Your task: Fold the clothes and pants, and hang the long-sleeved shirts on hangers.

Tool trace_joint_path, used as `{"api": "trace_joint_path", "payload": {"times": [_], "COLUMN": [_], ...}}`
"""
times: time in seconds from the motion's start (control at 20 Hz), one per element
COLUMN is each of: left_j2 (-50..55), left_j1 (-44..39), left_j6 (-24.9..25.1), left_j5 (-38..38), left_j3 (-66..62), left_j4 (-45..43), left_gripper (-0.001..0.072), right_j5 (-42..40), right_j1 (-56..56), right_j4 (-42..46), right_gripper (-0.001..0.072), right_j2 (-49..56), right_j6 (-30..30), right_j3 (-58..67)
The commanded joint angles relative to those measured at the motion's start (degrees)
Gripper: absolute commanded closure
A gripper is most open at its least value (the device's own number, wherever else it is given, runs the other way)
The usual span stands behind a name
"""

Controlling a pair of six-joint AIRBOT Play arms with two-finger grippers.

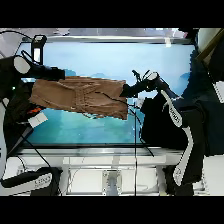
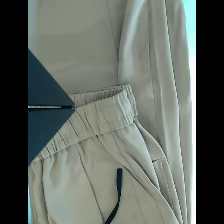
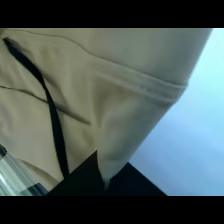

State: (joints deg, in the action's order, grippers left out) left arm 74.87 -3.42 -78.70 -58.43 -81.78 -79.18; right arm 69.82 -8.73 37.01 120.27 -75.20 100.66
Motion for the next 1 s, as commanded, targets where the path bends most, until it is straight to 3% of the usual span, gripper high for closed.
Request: {"api": "trace_joint_path", "payload": {"times": [0.0, 0.1, 0.25, 0.4, 0.55, 0.7, 0.95], "left_j2": [-1.11, -2.71, -5.2, -5.77, -5.62, -3.58, 12.57], "left_j1": [0.07, 0.07, -0.26, -2.32, -8.31, -17.31, -27.96], "left_j6": [0.02, 0.0, -0.09, -3.61, -3.85, -3.8, -4.68], "left_j5": [-1.44, -2.64, -5.64, -11.98, -12.94, -3.5, 14.05], "left_j3": [-0.02, -0.02, -0.02, 0.0, 1.29, 4.87, 6.99], "left_j4": [-2.34, -2.73, -2.64, -2.64, -0.44, -0.11, -0.11], "left_gripper": [0.0695, 0.0694, 0.0695, 0.0695, 0.0695, 0.0696, 0.0695], "right_j5": [5.62, 9.68, 20.44, 34.03, 35.65, 35.63, 32.5], "right_j1": [0.74, 2.89, 6.73, 10.27, 13.73, 16.0, 13.2], "right_j4": [-2.21, -2.21, -1.51, 6.69, 12.39, 12.39, 12.24], "right_gripper": [0.0683, 0.0684, 0.0684, 0.0684, 0.0684, 0.0683, 0.0684], "right_j2": [-1.62, -4.07, -7.85, -11.61, -15.5, -16.83, -16.79], "right_j6": [0.37, 0.2, -5.14, -8.83, -11.54, -17.31, -18.88], "right_j3": [4.44, 8.61, 14.05, 15.65, 15.15, 15.15, 15.15]}}
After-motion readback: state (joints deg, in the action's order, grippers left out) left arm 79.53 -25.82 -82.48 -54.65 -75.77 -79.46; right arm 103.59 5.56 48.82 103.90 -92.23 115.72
